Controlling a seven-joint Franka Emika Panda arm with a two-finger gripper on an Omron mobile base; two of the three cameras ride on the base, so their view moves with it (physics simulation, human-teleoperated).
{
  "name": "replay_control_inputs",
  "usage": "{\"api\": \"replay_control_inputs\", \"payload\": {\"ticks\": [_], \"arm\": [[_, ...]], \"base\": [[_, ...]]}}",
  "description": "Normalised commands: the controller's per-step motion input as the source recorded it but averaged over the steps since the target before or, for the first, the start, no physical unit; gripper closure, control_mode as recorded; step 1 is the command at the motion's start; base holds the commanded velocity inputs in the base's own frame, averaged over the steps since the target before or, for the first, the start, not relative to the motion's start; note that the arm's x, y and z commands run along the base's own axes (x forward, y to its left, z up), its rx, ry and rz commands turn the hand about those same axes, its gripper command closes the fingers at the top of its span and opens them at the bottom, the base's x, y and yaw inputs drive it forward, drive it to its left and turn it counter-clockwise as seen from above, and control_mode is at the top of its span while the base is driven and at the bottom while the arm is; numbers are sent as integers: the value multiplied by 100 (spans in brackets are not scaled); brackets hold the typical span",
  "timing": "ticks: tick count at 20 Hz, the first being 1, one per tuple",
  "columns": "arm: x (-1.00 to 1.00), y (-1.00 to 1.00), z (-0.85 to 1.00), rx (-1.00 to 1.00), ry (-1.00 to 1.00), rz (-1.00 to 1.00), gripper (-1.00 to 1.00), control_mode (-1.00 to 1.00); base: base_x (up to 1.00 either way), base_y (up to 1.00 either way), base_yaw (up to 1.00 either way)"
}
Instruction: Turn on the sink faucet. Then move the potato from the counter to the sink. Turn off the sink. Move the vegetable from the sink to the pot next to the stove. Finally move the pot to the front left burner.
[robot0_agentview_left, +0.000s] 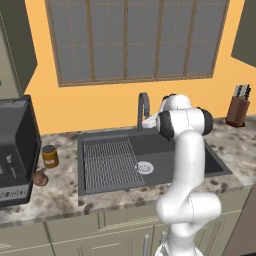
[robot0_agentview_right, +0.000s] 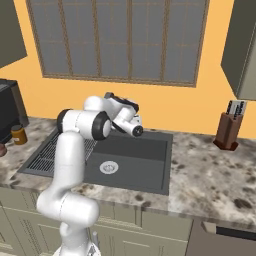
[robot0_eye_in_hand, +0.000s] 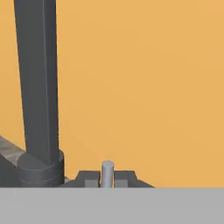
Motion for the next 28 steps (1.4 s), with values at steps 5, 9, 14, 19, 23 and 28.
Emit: {"api": "replay_control_inputs", "payload": {"ticks": [5, 9, 14, 19, 23, 28], "arm": [[2, -68, -2, 0, 8, -9, 100, -100], [0, -74, -10, 0, 7, -6, 100, -100], [0, -73, -23, 0, 3, -5, 100, -100], [0, -72, -35, 0, 1, -4, 100, -100], [0, -72, -40, 0, 1, -5, 100, -100], [-1, -74, -42, 0, 1, -9, 100, -100]], "base": [[0, 0, 0], [0, 0, 0], [0, 0, 0], [0, 0, 0], [0, 0, 0], [0, 0, 0]]}}
